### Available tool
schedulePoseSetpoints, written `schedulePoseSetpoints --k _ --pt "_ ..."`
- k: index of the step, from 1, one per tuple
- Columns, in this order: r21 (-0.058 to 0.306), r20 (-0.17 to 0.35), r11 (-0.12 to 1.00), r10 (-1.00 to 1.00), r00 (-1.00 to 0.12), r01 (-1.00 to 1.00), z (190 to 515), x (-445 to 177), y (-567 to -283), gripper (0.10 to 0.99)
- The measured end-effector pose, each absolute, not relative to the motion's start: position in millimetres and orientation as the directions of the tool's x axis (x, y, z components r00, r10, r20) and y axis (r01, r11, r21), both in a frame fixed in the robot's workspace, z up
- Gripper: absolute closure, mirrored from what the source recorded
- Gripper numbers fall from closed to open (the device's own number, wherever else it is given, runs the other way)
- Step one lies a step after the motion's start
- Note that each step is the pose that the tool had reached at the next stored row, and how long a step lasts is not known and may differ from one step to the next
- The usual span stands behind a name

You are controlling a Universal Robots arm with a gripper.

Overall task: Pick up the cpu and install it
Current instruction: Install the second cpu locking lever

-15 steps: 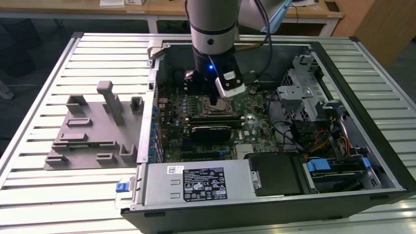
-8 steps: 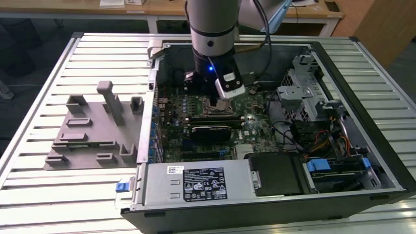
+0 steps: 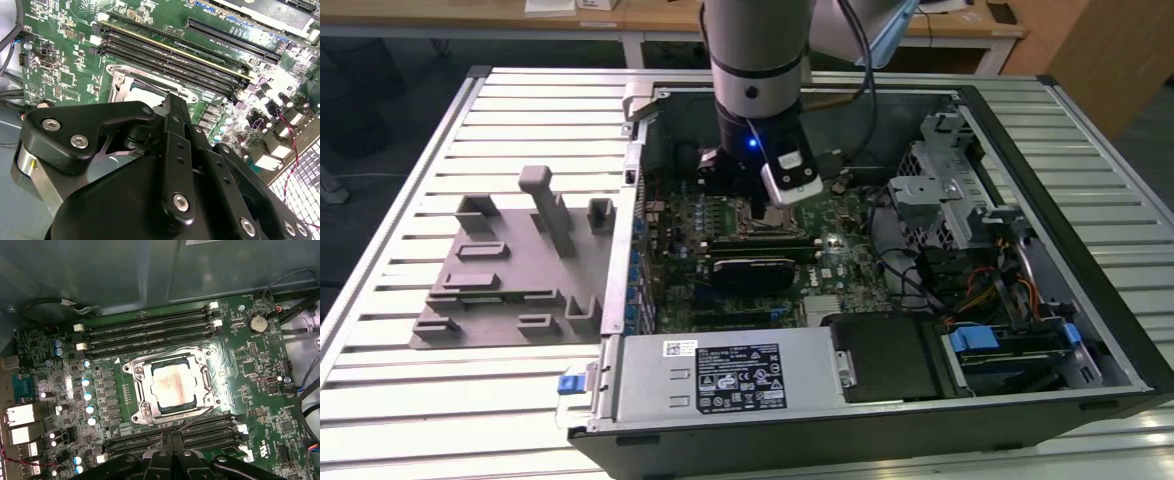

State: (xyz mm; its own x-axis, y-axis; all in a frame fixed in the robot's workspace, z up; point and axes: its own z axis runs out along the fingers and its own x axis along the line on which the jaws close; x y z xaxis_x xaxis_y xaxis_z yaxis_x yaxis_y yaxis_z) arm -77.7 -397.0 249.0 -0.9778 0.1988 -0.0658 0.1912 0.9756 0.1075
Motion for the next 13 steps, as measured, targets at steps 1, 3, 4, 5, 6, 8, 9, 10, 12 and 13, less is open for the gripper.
schedulePoseSetpoints --k 1,3,4,5,6,8,9,10,12,13 --pt "0.108 -0.066 0.976 0.199 -0.978 0.191 248.4 -77.7 -397.0 0.98" --pt "0.108 -0.066 0.976 0.199 -0.978 0.191 247.2 -77.7 -397.0 0.98" --pt "0.108 -0.066 0.976 0.199 -0.978 0.191 246.4 -77.7 -397.0 0.98" --pt "0.108 -0.066 0.976 0.199 -0.978 0.191 245.7 -77.7 -397.0 0.98" --pt "0.108 -0.066 0.976 0.199 -0.978 0.191 245.0 -77.7 -397.0 0.98" --pt "0.108 -0.066 0.976 0.199 -0.978 0.191 243.4 -77.7 -397.0 0.98" --pt "0.108 -0.066 0.976 0.199 -0.978 0.191 242.6 -77.7 -397.0 0.98" --pt "0.108 -0.066 0.976 0.199 -0.978 0.191 241.8 -77.7 -397.0 0.98" --pt "0.108 -0.066 0.976 0.199 -0.978 0.191 240.2 -77.7 -397.0 0.98" --pt "0.108 -0.066 0.976 0.199 -0.978 0.191 239.5 -77.7 -397.0 0.98"
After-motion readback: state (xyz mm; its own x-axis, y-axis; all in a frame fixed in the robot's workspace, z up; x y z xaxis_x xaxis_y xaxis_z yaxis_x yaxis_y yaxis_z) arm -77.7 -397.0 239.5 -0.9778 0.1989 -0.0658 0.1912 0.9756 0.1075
